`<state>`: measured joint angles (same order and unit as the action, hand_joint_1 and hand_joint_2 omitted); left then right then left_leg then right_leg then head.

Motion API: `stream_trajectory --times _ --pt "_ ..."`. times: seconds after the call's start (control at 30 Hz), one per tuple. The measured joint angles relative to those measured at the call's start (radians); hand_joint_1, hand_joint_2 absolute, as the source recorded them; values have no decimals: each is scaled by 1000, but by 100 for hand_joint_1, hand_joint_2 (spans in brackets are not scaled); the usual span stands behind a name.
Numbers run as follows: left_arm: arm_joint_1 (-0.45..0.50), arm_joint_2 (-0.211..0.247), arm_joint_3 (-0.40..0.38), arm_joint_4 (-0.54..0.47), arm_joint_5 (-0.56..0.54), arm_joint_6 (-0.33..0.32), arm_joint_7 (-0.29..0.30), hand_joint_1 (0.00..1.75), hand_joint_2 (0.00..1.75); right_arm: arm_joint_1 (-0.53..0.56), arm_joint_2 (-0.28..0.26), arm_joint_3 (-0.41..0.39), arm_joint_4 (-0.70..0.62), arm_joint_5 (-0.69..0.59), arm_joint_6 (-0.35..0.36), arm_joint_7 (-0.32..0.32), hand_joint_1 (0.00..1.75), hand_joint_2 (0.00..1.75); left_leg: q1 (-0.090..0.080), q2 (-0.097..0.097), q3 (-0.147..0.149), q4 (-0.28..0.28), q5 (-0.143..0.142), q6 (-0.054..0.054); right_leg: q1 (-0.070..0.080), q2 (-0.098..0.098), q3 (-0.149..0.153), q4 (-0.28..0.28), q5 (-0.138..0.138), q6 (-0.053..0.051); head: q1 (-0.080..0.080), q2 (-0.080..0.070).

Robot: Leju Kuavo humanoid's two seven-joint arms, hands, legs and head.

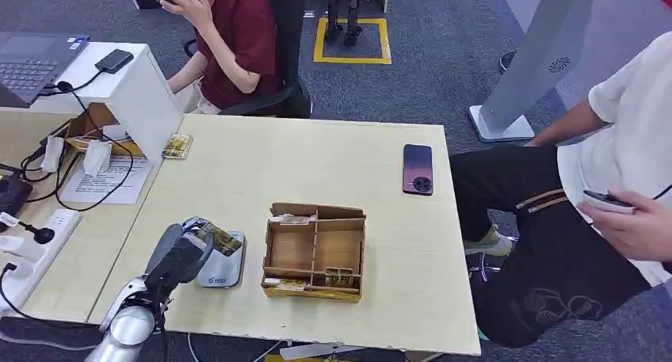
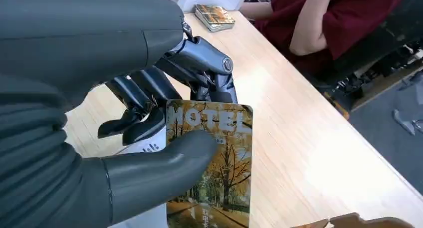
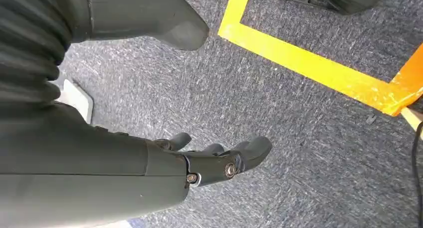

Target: Pass the card to the sensor for recognition and then transmit it.

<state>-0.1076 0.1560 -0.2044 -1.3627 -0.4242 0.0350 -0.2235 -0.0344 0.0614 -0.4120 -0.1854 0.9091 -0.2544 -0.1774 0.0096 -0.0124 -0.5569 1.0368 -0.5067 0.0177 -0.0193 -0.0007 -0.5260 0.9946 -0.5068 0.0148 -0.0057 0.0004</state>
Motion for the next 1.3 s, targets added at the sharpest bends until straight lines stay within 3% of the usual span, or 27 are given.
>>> stream_trajectory --times 0.3,0.57,1.3 --pt "-25 -21 -19 77 -8 10 7 175 175 -1 2 0 0 8 0 0 0 175 0 0 0 0 0 0 0 0 0 0 0 0 0 0" --pt "-50 -38 -23 145 -61 62 17 175 175 -2 2 -3 0 22 1 0 0 175 0 0 0 0 0 0 0 0 0 0 0 0 0 0" --pt "-75 -63 -23 244 -187 141 56 175 175 -3 2 -9 0 43 8 0 0 175 0 0 0 0 0 0 0 0 1 0 0 0 0 0"
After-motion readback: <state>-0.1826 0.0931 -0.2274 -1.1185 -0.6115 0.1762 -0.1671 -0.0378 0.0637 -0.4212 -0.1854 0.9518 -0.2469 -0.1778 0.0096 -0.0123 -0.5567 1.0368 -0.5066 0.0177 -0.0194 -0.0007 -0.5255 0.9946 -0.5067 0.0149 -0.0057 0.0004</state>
